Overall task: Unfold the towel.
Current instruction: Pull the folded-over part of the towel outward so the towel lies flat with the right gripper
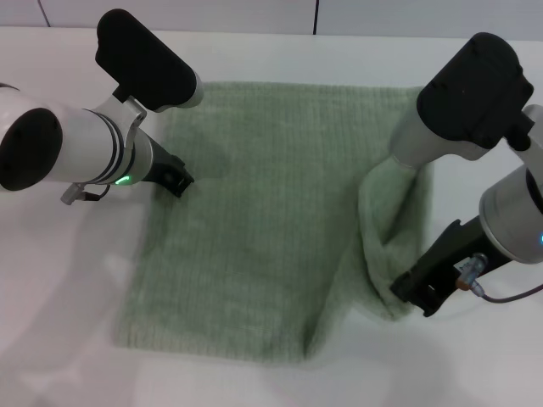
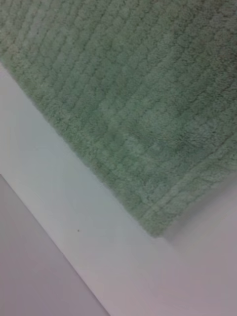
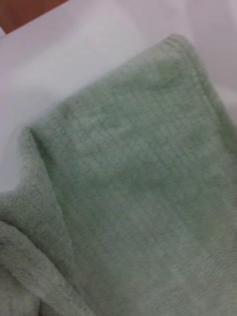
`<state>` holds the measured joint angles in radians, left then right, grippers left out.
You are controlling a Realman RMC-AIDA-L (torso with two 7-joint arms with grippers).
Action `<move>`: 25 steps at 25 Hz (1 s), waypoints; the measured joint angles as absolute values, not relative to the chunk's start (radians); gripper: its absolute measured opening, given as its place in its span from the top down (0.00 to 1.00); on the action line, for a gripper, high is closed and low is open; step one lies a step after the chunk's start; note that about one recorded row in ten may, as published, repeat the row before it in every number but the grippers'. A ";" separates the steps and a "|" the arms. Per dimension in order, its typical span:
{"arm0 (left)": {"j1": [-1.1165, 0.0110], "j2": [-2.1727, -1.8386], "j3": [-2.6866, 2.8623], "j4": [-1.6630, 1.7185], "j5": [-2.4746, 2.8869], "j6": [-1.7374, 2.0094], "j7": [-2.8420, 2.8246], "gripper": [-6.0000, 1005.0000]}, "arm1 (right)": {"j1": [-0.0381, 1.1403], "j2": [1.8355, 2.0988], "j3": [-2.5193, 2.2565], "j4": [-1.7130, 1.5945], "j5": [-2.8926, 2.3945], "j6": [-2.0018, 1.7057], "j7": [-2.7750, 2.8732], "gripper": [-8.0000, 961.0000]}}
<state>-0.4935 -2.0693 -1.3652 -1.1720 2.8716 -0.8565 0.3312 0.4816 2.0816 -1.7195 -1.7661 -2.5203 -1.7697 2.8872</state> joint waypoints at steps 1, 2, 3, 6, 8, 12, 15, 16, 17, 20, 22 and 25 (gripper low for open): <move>-0.494 -2.069 -1.365 -1.172 2.872 -0.857 0.331 0.92 | 0.482 2.082 -1.717 -1.766 -2.526 -1.776 2.889 0.99; -0.494 -2.069 -1.365 -1.172 2.872 -0.857 0.331 0.92 | 0.482 2.082 -1.716 -1.766 -2.530 -1.782 2.891 0.99; -0.494 -2.069 -1.365 -1.172 2.872 -0.857 0.330 0.92 | 0.482 2.082 -1.716 -1.767 -2.534 -1.788 2.894 0.99; -0.495 -2.069 -1.365 -1.172 2.872 -0.857 0.330 0.91 | 0.484 2.082 -1.714 -1.765 -2.542 -1.807 2.899 0.99; -0.497 -2.069 -1.365 -1.172 2.872 -0.857 0.330 0.91 | 0.485 2.082 -1.714 -1.763 -2.551 -1.817 2.902 0.99; -0.499 -2.069 -1.365 -1.172 2.872 -0.858 0.330 0.91 | 0.489 2.082 -1.714 -1.750 -2.558 -1.826 2.909 0.99; -0.499 -2.070 -1.365 -1.172 2.872 -0.858 0.330 0.91 | 0.490 2.082 -1.715 -1.742 -2.559 -1.832 2.911 0.99; -0.499 -2.070 -1.365 -1.172 2.872 -0.858 0.330 0.91 | 0.491 2.082 -1.716 -1.739 -2.559 -1.834 2.911 0.99; -0.499 -2.070 -1.365 -1.172 2.872 -0.858 0.330 0.91 | 0.491 2.082 -1.716 -1.738 -2.559 -1.835 2.912 0.99; -0.499 -2.071 -1.365 -1.172 2.872 -0.859 0.330 0.91 | 0.491 2.082 -1.716 -1.729 -2.559 -1.837 2.912 0.99; -0.499 -2.071 -1.365 -1.172 2.872 -0.860 0.330 0.91 | 0.491 2.081 -1.717 -1.726 -2.559 -1.839 2.912 0.99; -0.499 -2.071 -1.365 -1.172 2.872 -0.860 0.330 0.91 | 0.491 2.081 -1.723 -1.724 -2.569 -1.841 2.909 0.99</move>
<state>-0.4991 -2.0709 -1.3653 -1.1719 2.8716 -0.8605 0.3297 0.4909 2.0806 -1.7235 -1.7241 -2.5694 -1.8407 2.9089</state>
